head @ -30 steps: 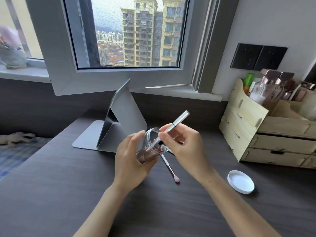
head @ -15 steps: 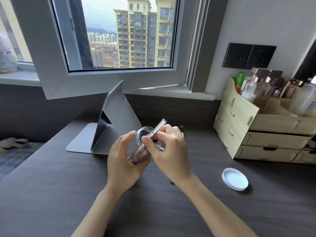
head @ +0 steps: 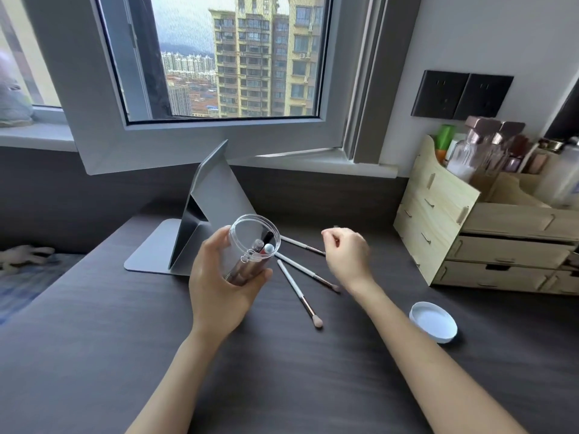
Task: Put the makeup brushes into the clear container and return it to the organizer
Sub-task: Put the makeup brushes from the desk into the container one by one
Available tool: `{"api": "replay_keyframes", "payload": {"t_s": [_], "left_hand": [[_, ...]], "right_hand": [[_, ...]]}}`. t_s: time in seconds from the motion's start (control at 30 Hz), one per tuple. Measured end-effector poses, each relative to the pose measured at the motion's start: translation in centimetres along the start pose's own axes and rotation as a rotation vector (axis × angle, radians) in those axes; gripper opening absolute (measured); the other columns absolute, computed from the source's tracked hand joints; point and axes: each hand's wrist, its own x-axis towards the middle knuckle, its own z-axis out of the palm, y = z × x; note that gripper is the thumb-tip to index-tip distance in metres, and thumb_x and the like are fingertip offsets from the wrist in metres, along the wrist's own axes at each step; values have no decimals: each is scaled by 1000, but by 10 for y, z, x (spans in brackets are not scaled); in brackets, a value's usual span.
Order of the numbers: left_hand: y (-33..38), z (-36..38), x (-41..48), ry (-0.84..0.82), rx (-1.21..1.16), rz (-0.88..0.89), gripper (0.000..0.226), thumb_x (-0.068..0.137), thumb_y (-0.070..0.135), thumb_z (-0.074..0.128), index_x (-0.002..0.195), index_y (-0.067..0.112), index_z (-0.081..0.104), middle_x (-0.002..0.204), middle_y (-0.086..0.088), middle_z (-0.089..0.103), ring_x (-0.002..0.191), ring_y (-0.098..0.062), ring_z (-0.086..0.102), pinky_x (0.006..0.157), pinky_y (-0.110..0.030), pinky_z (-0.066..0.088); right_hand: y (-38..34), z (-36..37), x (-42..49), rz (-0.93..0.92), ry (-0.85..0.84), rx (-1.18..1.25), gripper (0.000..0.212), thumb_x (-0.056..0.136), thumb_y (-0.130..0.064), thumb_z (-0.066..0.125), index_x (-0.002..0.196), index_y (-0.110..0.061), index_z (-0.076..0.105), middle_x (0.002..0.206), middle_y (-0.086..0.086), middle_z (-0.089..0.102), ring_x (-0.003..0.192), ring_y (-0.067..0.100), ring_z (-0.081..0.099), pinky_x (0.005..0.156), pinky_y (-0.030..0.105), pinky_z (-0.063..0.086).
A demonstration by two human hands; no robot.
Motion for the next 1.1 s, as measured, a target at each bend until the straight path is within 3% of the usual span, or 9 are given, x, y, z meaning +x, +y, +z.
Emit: {"api": "replay_keyframes", "payload": {"t_s": [0.1, 0.2, 0.33, 0.53, 0.67, 0.77, 0.83, 0.93, 1.1], "left_hand": [[0, 0, 0, 6, -8, -15, 80, 56, 19, 88, 114, 51, 44, 119, 0, 55, 109, -29, 60, 84, -28, 54], [-6, -3, 1, -5, -44, -76, 73, 57, 27, 85, 116, 47, 46, 123, 1, 54, 101, -37, 65, 83, -44, 57], [0, 0, 2, 30, -37, -70, 74, 59, -7, 84, 117, 25, 50, 119, -6, 53, 99, -1, 64, 75, -10, 50], [7, -1, 1, 16, -37, -75, 71, 58, -14, 82, 117, 7, 48, 114, -9, 50, 98, 18, 53, 74, 0, 42], [19, -2, 1, 19, -51, -71, 72, 58, -15, 81, 117, 10, 47, 115, -10, 51, 98, 21, 51, 75, 3, 39], [8, -5, 5, 8, -65, -71, 77, 57, -2, 87, 117, 27, 47, 120, -6, 54, 113, -4, 55, 84, -6, 44], [0, -6, 5, -17, -123, -85, 76, 56, 14, 89, 118, 33, 50, 122, -1, 55, 117, -26, 56, 92, -29, 51], [-4, -4, 2, -53, -134, -27, 75, 56, 17, 84, 118, 42, 52, 121, 9, 53, 115, -27, 57, 84, -38, 56], [0, 0, 0, -109, 116, 195, 68, 62, 30, 79, 123, 21, 52, 118, 11, 55, 109, -18, 57, 90, -40, 51]], "right_hand": [[8, 20, 14, -58, -203, -416, 32, 96, -17, 41, 107, -10, 70, 110, 11, 68, 106, 33, 54, 88, 34, 41], [3, 30, 18, -66, -231, -462, 34, 96, -27, 42, 110, -14, 69, 114, 9, 67, 112, 32, 51, 93, 34, 40], [-3, 28, 7, -76, -369, -484, 32, 89, -35, 53, 97, -11, 72, 105, 11, 71, 110, 33, 56, 88, 33, 45], [11, 15, -23, -136, -353, -713, 24, 91, -7, 46, 111, -4, 61, 116, 14, 64, 111, 33, 56, 88, 36, 46], [12, -12, -32, -38, -178, -349, 14, 95, -14, 44, 104, -11, 54, 100, 12, 68, 93, 34, 64, 73, 37, 47], [0, -53, -38, -114, -22, 72, 8, 90, -23, 57, 84, -22, 61, 63, -7, 61, 60, 6, 56, 57, 26, 42], [-17, -79, -45, -208, 15, 218, 7, 88, -22, 62, 84, -22, 68, 64, -10, 62, 61, 5, 56, 56, 19, 42], [-36, -98, -50, -333, 43, 259, 8, 88, -17, 63, 89, -18, 71, 81, -3, 70, 75, 9, 63, 66, 20, 48], [-53, -87, -56, -630, 33, -24, 22, 87, -16, 51, 88, -11, 73, 73, 4, 64, 67, 22, 58, 62, 27, 42]]}}
